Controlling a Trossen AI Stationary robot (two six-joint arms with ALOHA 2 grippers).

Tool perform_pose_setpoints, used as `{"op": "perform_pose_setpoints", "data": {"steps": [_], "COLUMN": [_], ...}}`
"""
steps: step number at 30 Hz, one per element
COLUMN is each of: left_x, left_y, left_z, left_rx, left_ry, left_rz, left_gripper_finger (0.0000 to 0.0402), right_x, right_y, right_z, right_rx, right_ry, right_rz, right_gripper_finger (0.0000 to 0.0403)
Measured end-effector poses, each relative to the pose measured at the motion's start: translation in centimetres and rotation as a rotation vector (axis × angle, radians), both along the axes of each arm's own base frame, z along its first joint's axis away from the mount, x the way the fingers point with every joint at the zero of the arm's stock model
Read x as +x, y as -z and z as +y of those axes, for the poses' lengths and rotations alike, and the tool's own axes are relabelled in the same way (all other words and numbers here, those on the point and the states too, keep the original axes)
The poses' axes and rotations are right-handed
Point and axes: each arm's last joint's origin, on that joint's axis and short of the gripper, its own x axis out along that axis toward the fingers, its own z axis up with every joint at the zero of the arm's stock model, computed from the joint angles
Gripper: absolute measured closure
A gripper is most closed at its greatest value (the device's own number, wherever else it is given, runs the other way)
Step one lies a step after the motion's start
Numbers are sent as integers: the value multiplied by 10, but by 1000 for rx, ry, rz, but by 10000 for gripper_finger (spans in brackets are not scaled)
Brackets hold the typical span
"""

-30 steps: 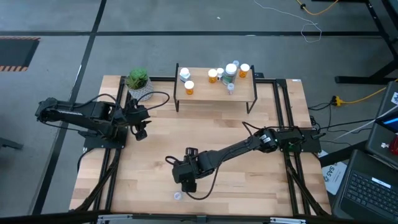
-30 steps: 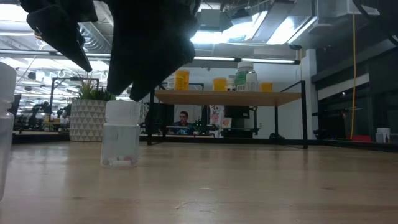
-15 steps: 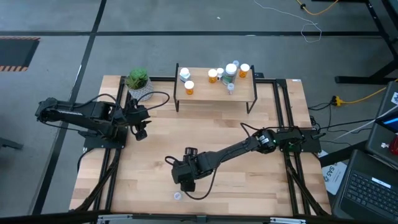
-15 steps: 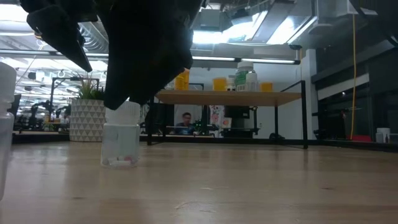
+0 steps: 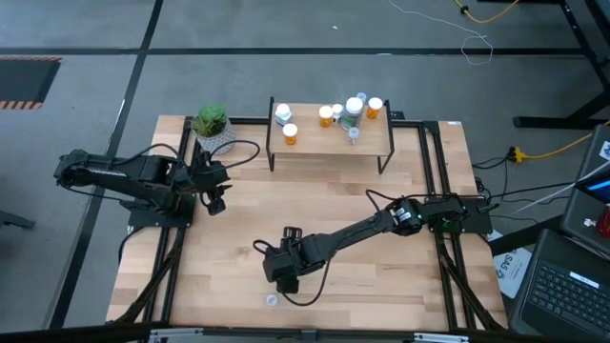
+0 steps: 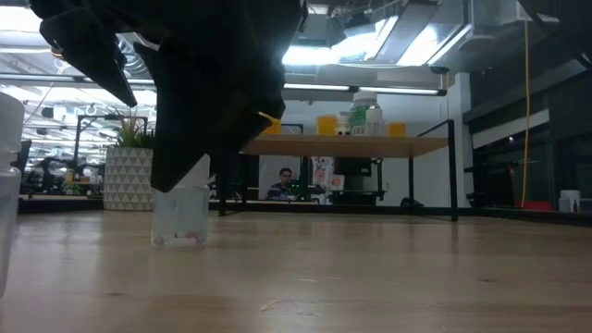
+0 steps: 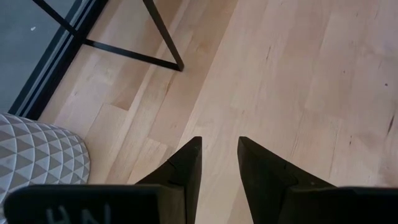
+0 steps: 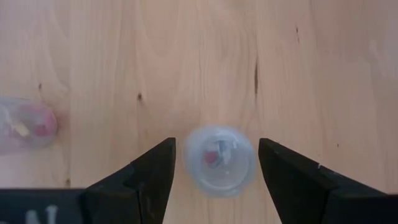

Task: Pick and place medicine bottles onto shelf by color
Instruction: Put the transparent pill bottle on the shelf

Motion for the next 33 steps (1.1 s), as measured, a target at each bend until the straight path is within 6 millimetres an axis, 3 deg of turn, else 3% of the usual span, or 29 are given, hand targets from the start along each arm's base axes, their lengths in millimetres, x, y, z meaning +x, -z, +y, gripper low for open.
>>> {"op": "perform_pose_setpoints", "data": {"steps": [7, 15, 21, 27, 33], "left_x": [0, 0, 0, 0, 0], "left_y": [0, 0, 0, 0, 0], "left_z": [0, 0, 0, 0, 0], "left_rx": [0, 0, 1, 1, 6], "left_ry": [0, 1, 1, 0, -3], "left_rz": [0, 0, 0, 0, 0], "left_gripper_finger": [303, 303, 303, 303, 303], "right_x": [0, 1, 1, -5, -26], "right_y": [0, -1, -4, -33, -73], "right_z": [0, -1, -8, -32, -68], "right_rx": [9, 11, 20, -105, -251], "right_ry": [18, 57, 100, 213, 307], "right_rz": [-5, -16, -5, 54, 105], "right_gripper_finger": [178, 260, 261, 261, 261]}}
